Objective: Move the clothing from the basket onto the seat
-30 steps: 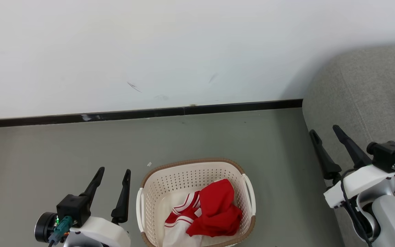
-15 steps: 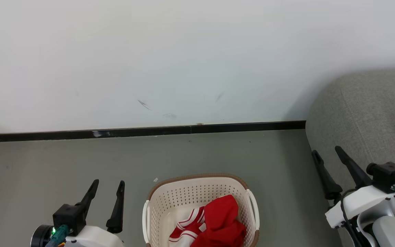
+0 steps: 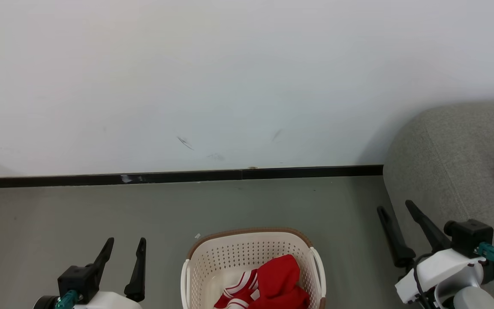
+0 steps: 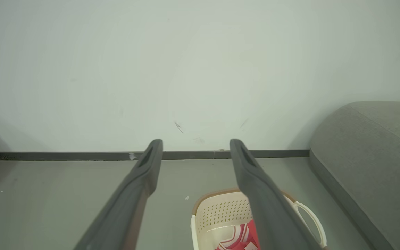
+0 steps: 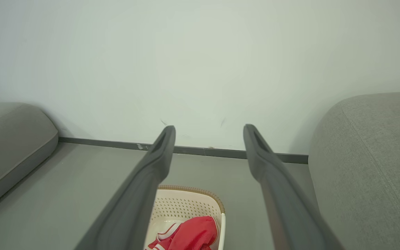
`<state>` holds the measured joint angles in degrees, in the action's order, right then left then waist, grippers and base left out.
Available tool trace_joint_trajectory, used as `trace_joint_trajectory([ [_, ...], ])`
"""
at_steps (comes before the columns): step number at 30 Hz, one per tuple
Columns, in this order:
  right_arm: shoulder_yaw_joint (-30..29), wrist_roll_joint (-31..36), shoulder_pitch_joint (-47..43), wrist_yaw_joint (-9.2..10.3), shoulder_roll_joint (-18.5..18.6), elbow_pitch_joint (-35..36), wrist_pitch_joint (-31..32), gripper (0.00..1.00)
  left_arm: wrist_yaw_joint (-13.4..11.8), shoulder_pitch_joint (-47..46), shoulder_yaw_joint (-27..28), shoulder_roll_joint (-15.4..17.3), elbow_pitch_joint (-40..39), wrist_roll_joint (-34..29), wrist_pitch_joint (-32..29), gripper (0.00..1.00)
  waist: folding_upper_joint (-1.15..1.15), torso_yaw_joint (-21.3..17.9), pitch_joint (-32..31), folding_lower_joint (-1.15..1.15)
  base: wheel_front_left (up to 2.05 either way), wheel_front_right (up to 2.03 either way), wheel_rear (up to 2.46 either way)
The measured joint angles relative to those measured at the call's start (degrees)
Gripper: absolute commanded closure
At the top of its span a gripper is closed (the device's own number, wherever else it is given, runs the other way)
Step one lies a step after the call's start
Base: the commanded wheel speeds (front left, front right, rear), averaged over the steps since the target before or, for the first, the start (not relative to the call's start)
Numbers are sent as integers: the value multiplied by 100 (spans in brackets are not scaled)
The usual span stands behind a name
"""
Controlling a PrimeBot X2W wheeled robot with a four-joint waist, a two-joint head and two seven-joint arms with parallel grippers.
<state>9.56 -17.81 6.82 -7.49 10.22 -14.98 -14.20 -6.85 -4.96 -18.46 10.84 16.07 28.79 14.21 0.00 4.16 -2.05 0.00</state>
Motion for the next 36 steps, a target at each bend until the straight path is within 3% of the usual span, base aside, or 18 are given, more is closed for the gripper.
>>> trace_joint_trajectory([
  [24, -109, 86, -211, 0, -107, 126, 0, 0, 56, 75, 159, -37, -25, -18, 1, 0, 0, 2, 43, 0, 0, 0, 0],
  [36, -397, 140, -454, 0, -164, 196, 0, 0, 256, 75, -135, -167, 42, -62, 0, 0, 0, -100, 177, 0, 0, 0, 0],
])
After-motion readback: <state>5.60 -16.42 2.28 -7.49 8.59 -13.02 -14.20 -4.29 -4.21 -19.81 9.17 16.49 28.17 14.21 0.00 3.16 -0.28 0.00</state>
